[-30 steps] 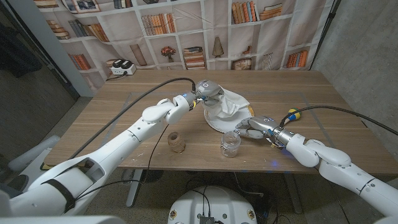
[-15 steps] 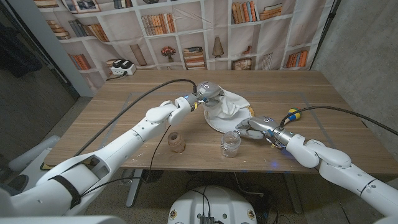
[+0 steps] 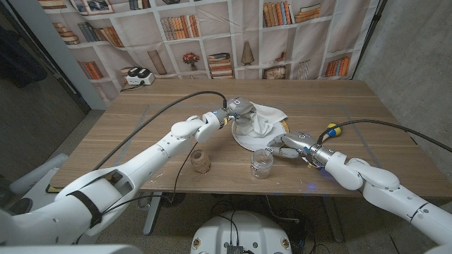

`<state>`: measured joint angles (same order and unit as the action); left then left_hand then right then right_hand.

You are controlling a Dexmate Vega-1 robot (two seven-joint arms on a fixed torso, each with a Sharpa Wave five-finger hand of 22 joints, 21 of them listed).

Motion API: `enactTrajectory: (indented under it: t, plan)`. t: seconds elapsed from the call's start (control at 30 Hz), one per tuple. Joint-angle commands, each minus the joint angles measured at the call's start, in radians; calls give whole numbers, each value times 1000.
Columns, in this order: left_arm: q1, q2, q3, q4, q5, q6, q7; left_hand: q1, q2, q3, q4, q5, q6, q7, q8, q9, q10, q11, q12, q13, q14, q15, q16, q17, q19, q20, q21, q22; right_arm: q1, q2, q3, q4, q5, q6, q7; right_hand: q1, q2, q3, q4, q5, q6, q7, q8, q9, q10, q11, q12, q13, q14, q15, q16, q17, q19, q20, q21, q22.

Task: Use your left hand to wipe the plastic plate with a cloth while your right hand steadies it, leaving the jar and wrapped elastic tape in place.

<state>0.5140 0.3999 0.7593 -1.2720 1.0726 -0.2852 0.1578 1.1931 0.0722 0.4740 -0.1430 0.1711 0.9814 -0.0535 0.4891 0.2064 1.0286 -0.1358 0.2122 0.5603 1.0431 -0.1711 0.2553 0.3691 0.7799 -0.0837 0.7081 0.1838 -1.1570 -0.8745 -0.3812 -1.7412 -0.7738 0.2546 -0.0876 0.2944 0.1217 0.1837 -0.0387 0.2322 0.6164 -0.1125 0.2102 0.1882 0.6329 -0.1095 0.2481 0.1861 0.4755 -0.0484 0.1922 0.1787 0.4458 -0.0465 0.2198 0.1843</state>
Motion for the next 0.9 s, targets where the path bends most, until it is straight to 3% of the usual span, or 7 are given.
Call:
enactTrajectory:
  t: [0.03,0.33,0.57,0.9]
  plan:
    - [-33,-22,33,60,10,-25,-47,4,0,12,7,3,30,17,4,1,29,-27,0,-1,1,-50,1,3,-5,-28,6,3,16,3,-6,-4,-7,3,4,0,9,6,1,-2,5,-1,0,4,10,2,1,-1,10,-99,-4,3,11,-75,0,5]
    - [-6,22,18,-40,4,-4,-153,4,-5,13,6,3,30,17,0,-4,20,-19,-6,-6,-16,-48,-7,3,-16,-26,8,2,29,9,-11,3,-16,3,-1,0,9,7,2,-3,5,-2,-1,4,11,0,0,-1,10,-97,-4,3,12,-75,-1,5]
    - [15,53,0,-113,-6,-3,-183,2,-5,13,9,3,28,12,-3,-6,18,-16,-10,-12,-28,-44,-12,3,-25,-24,8,1,37,14,-17,12,-18,6,1,0,10,7,2,-4,5,-3,-2,4,11,1,-1,-1,10,-98,-4,3,12,-75,-1,5]
    - [16,45,2,-120,-34,-47,-162,1,-5,13,10,3,28,12,-6,-7,16,-20,-10,-15,-32,-47,-15,1,-29,-22,11,1,49,24,-26,20,-20,10,4,0,10,9,3,-5,7,-2,-2,4,13,5,-2,-1,10,-98,-5,3,12,-74,-2,5]
